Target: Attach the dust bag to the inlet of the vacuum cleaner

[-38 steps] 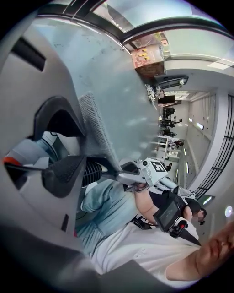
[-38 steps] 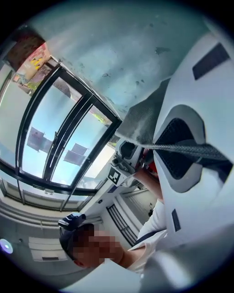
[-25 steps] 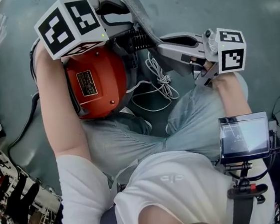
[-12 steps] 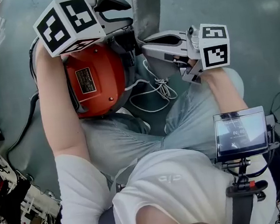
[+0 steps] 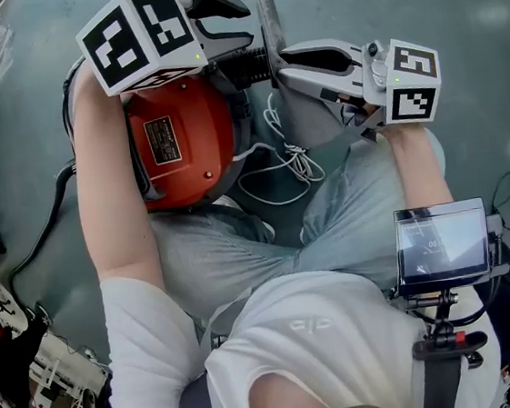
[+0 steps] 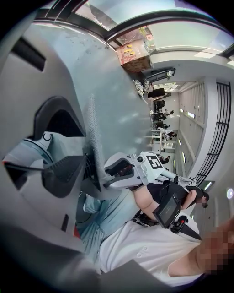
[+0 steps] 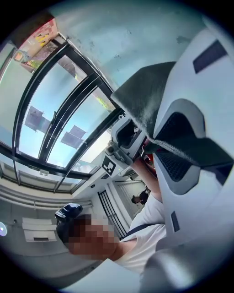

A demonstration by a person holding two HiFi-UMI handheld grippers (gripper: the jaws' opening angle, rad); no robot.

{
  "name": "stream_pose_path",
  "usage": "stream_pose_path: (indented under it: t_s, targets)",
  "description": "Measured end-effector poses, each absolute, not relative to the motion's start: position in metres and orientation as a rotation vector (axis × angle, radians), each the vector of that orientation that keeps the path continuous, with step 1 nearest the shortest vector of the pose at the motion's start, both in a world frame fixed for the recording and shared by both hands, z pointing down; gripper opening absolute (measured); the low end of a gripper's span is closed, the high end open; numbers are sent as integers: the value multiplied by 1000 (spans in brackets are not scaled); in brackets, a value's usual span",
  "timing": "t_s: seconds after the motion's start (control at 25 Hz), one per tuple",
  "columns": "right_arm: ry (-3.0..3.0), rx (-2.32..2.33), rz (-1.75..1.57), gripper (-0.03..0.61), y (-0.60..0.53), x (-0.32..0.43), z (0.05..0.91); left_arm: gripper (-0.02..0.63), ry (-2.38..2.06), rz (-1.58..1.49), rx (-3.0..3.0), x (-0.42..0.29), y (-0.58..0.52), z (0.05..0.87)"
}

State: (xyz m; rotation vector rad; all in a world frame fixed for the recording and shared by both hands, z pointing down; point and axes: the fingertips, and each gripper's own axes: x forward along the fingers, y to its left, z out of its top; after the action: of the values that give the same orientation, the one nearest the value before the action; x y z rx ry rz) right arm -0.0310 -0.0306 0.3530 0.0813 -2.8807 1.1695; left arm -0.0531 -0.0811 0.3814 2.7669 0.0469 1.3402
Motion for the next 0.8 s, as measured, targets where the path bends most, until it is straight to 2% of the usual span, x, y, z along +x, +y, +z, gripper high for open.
stream_pose_path:
  t_s: [0.36, 0.6, 0.68, 0.72, 0.8]
  targets:
    - [-2864, 194, 1278, 69, -59, -22, 370, 135, -88, 1096, 2881, -53, -105, 360]
    - [-2865, 116, 1267, 69, -57, -36, 378, 135, -49, 1166, 3060, -35, -101, 335]
    - [-2878, 86, 1228, 69, -53, -43, 377, 133, 36, 1299, 3052, -25, -110, 342]
    - [-2885, 77, 1210, 69, -53, -46, 376, 122, 91, 1408, 3006, -20, -118, 353]
    - [-2891, 72, 1177, 69, -52, -49, 375, 42, 179, 1540, 2908, -10, -133, 373]
